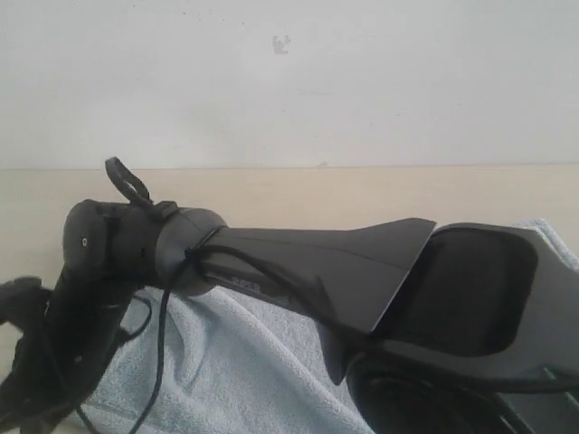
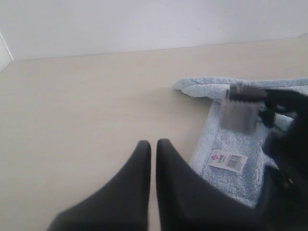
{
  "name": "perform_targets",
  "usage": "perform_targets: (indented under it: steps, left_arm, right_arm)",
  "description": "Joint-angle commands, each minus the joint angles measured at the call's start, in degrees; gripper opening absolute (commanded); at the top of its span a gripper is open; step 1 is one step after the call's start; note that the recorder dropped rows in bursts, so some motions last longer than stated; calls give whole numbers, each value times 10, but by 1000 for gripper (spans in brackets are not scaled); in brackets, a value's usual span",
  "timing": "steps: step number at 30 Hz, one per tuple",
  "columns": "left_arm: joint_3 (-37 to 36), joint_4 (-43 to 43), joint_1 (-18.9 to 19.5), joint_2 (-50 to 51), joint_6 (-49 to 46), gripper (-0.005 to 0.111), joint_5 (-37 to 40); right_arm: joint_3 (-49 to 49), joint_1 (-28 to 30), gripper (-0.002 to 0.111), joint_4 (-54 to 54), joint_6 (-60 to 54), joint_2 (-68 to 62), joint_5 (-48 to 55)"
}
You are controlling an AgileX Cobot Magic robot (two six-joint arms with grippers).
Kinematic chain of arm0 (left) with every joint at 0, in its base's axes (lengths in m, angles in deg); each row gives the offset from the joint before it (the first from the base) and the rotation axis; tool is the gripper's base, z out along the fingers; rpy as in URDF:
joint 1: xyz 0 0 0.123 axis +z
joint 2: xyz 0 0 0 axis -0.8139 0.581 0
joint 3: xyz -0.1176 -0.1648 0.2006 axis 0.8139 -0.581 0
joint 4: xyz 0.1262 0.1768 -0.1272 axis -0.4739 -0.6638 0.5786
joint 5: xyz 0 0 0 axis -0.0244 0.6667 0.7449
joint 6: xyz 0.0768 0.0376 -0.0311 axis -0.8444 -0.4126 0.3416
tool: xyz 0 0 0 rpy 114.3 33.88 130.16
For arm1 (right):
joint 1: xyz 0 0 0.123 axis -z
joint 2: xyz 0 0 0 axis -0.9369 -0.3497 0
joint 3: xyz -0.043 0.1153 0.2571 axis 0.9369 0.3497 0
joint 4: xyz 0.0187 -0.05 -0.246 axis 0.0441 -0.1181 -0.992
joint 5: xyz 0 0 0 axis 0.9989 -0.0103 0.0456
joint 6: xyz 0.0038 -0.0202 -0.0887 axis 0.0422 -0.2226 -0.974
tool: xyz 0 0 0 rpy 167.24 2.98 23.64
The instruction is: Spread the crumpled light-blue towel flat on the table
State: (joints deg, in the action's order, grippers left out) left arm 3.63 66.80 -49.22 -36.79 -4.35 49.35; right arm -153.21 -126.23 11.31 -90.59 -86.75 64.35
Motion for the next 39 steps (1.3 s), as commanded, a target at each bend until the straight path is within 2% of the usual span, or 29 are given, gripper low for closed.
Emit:
perform_targets:
  steps: [1, 4, 10, 17, 20, 29, 32, 35, 39]
  left_arm:
    - [-2, -1, 2, -2, -1, 4, -5]
    - [-2, -1, 2, -2, -1, 4, -5]
    - [-2, -1, 2, -2, -1, 4, -5]
    - [-2, -1, 2, -2, -1, 4, -5]
    - [-2, -1, 2, -2, -1, 4, -5]
    - [-2, -1, 2, -2, -1, 4, -5]
    - [-2, -1, 2, -2, -1, 4, -5]
    - [-2, -1, 2, -2, -1, 4, -5]
    - [-2, -1, 2, -2, -1, 4, -5]
  right_arm:
    - [-2, 5, 0, -150, 174, 8, -154]
    - [-2, 9, 0, -154, 192, -9, -169]
    - [-2, 9, 0, -126, 187, -35, -122]
    - [-2, -7, 0, 71, -15, -40, 6]
    - [-2, -17, 0, 96, -45, -40, 52]
    - [-2, -15, 0, 105, -31, 7, -12]
    - [-2, -15, 0, 70, -27, 47, -14]
    - [-2, -15, 0, -57, 38, 82, 14]
    - [-2, -15, 0, -268, 145, 110, 106]
